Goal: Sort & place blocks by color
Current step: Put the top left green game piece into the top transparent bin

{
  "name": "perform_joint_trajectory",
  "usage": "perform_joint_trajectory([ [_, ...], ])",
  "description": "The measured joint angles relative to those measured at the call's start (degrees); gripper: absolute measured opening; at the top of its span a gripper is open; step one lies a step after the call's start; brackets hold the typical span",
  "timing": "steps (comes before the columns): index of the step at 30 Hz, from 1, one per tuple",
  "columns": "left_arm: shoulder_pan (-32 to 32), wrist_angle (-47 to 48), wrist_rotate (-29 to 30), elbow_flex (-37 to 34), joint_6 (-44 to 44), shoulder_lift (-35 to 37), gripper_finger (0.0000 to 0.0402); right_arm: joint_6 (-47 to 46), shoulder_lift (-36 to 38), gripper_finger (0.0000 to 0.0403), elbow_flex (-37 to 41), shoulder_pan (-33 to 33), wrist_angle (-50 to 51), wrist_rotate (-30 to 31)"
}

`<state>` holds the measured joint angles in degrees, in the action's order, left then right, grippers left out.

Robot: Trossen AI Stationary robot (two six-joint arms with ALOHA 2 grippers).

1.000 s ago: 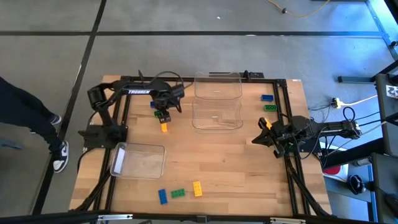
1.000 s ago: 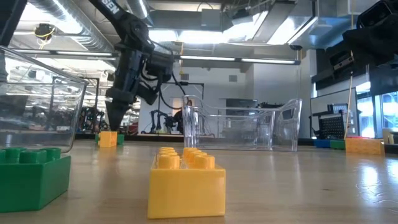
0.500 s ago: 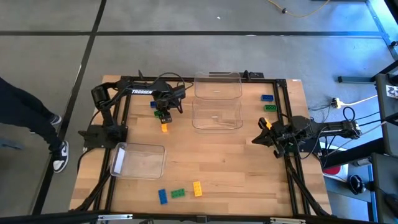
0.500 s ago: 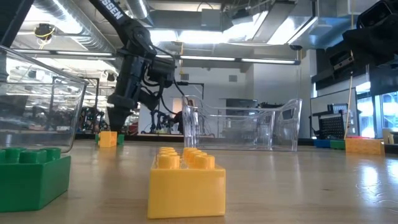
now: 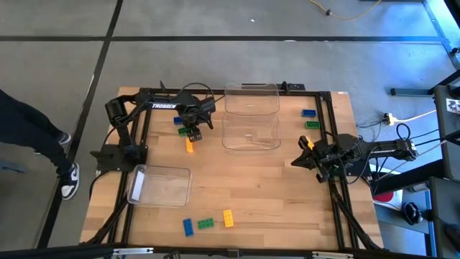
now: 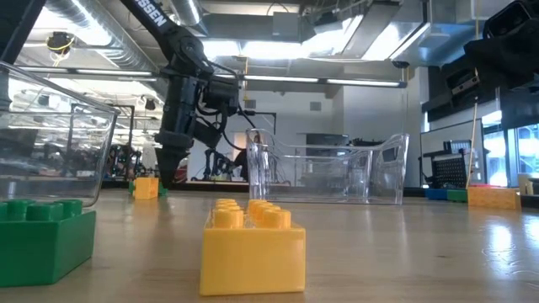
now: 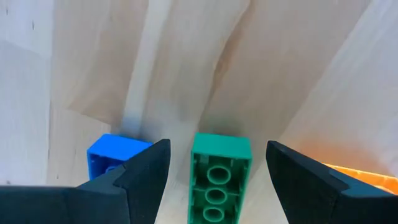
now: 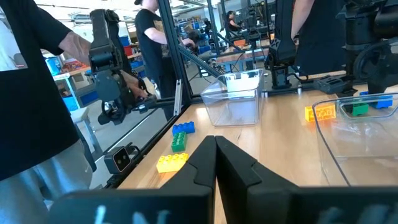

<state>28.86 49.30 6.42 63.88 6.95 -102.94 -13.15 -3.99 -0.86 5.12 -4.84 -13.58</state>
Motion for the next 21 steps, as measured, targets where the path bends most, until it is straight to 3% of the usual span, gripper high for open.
perform_joint_trajectory([
  [11, 0.79, 4.54, -0.14, -0.34, 2.65, 0.02, 0.0259, 0.01, 0.02, 0.0012, 0.0, -0.02, 0.01, 0.0],
  [21, 1.51, 1.64, -1.04, -6.31, 2.85, 0.46, 0.0259, -0.01, 0.0, 0.0012, 0.0, -0.02, 0.02, 0.0],
])
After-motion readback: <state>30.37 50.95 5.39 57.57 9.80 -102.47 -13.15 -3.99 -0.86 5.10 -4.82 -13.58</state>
